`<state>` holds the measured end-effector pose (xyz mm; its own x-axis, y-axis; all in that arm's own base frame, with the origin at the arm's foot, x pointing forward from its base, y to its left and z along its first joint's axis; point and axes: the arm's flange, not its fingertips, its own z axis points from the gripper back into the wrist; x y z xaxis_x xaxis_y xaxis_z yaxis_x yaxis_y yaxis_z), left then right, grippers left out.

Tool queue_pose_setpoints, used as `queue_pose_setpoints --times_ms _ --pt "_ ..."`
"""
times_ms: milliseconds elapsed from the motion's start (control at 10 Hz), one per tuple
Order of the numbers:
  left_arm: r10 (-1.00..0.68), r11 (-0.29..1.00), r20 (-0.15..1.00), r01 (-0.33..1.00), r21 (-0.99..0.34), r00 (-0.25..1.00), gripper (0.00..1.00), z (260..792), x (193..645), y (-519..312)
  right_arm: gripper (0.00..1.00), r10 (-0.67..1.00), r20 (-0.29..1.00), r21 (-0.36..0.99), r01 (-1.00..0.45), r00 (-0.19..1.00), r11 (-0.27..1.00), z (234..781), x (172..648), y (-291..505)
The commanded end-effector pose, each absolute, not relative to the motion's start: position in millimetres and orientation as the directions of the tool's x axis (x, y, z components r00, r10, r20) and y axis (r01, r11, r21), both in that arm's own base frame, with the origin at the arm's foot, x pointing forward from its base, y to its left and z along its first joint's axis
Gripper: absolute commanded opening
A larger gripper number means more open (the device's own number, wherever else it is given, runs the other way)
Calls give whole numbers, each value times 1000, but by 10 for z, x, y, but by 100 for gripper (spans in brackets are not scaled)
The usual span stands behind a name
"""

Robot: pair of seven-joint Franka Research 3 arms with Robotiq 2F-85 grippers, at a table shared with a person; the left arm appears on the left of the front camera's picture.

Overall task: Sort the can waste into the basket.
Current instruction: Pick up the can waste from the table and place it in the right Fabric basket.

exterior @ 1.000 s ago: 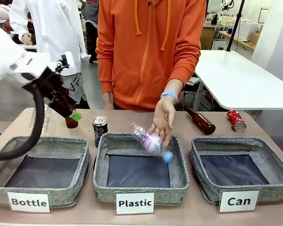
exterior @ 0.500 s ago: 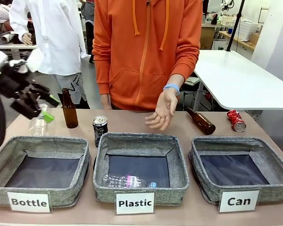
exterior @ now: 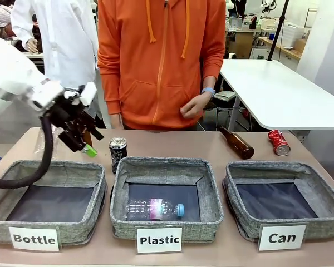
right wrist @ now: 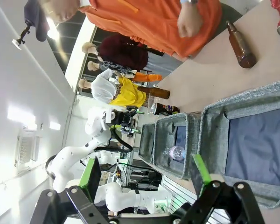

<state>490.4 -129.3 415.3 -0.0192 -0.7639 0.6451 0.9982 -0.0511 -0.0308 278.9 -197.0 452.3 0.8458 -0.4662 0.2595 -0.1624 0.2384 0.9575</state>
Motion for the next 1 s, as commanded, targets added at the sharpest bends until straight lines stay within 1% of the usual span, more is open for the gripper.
queue_pose_setpoints --times_ms 0,100,200,400,500,600,800,900 --pt "-781 -64 624 996 -55 -15 100 4068 5125 -1241 100 -476 286 953 -197 832 228 4536 2814 -1973" --pt "-741 24 665 994 -103 86 100 4076 5196 -1239 100 -476 286 953 -197 832 228 4536 2814 -1973" --pt "-771 -60 637 997 -51 -13 100 4014 5040 -1345 100 -476 286 953 -197 832 228 4536 2814 -1973" --pt "-771 -60 637 997 -51 -13 100 4014 5040 -1345 100 -476 286 953 -197 832 228 4536 2814 -1973" --pt "-770 -40 638 997 -70 14 100 3961 5150 -1325 100 -476 286 953 -197 832 228 4536 2814 -1973" --pt "-738 -27 673 995 -99 46 100 3825 5338 -1304 100 -476 286 953 -197 832 228 4536 2814 -1973" --pt "-694 -54 719 994 -97 32 100 3693 5452 -1219 100 -476 286 953 -197 832 228 4536 2814 -1973" --pt "-678 -25 734 996 -84 45 100 3659 5507 -1182 100 -476 286 953 -197 832 228 4536 2814 -1973"
